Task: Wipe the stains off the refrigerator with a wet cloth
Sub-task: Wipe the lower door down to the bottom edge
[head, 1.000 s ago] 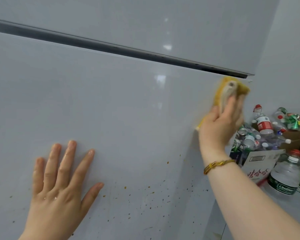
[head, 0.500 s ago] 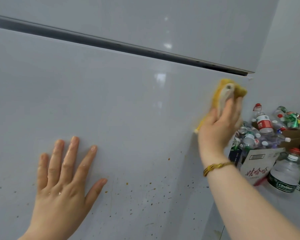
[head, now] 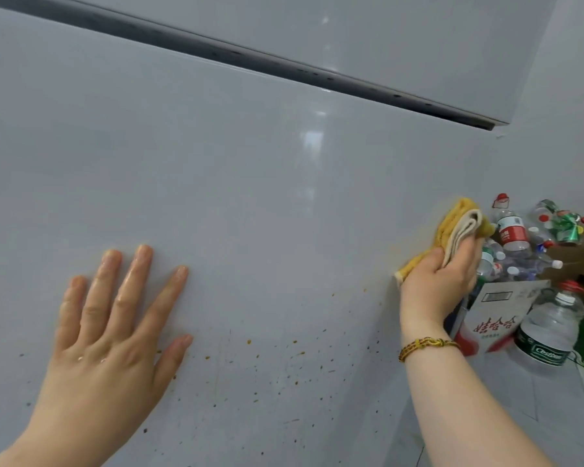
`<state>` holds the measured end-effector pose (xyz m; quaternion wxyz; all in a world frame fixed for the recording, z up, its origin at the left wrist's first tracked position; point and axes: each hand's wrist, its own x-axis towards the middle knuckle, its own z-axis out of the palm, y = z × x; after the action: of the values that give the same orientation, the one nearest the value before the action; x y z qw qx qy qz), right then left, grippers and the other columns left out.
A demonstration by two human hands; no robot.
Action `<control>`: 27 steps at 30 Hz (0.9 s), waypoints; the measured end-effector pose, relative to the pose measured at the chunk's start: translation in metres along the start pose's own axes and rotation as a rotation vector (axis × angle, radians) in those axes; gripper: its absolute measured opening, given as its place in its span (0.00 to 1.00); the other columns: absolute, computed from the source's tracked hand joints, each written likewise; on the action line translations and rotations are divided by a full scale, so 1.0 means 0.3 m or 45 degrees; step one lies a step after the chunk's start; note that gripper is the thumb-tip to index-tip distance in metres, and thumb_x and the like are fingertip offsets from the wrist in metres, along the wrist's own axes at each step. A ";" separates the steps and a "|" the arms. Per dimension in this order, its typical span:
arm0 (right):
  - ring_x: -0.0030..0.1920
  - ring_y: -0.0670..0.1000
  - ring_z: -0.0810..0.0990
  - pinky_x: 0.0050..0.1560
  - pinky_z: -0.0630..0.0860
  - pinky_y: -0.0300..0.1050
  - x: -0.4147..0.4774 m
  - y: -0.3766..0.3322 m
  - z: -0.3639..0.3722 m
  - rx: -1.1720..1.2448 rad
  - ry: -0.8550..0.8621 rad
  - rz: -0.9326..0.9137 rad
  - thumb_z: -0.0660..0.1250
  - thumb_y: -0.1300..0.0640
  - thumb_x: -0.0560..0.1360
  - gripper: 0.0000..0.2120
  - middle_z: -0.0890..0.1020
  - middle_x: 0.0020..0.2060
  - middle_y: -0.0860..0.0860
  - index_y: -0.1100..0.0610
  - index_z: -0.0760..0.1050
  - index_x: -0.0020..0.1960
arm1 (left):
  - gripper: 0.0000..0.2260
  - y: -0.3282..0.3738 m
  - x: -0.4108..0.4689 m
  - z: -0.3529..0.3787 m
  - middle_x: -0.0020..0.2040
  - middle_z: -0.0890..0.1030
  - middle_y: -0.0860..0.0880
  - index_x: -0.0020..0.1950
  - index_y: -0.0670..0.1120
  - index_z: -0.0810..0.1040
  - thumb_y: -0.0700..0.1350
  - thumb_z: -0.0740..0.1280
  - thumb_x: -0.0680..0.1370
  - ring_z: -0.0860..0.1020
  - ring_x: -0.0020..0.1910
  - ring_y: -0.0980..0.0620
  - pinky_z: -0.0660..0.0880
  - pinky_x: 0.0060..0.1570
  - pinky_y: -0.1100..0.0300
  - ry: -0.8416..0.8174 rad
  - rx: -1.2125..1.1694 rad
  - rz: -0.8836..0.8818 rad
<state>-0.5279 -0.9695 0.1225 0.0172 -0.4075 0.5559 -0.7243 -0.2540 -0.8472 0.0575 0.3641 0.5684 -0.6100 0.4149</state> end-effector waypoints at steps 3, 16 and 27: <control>0.73 0.59 0.53 0.72 0.52 0.51 -0.078 -0.015 0.019 -0.045 0.002 -0.228 0.53 0.64 0.78 0.24 0.55 0.75 0.55 0.57 0.57 0.73 | 0.25 0.020 -0.001 0.007 0.76 0.45 0.54 0.75 0.56 0.50 0.60 0.47 0.79 0.44 0.75 0.52 0.54 0.68 0.41 -0.010 -0.048 -0.029; 0.73 0.56 0.56 0.72 0.55 0.46 0.038 0.100 -0.016 0.050 0.023 0.129 0.52 0.64 0.79 0.23 0.56 0.74 0.55 0.57 0.55 0.74 | 0.27 0.006 -0.006 0.007 0.76 0.44 0.54 0.75 0.56 0.50 0.63 0.46 0.77 0.44 0.75 0.51 0.57 0.67 0.38 -0.096 -0.061 0.009; 0.74 0.49 0.51 0.74 0.47 0.40 -0.255 0.134 0.036 -0.018 -0.300 -1.156 0.46 0.56 0.81 0.17 0.48 0.74 0.39 0.51 0.55 0.70 | 0.28 0.032 -0.001 -0.002 0.76 0.44 0.51 0.71 0.52 0.55 0.66 0.44 0.76 0.41 0.75 0.53 0.59 0.63 0.33 -0.168 -0.088 -0.088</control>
<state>-0.4876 -0.9569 0.0465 -0.2413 -0.6891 0.3206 -0.6035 -0.2636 -0.8465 0.0564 0.3566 0.6023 -0.6267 0.3425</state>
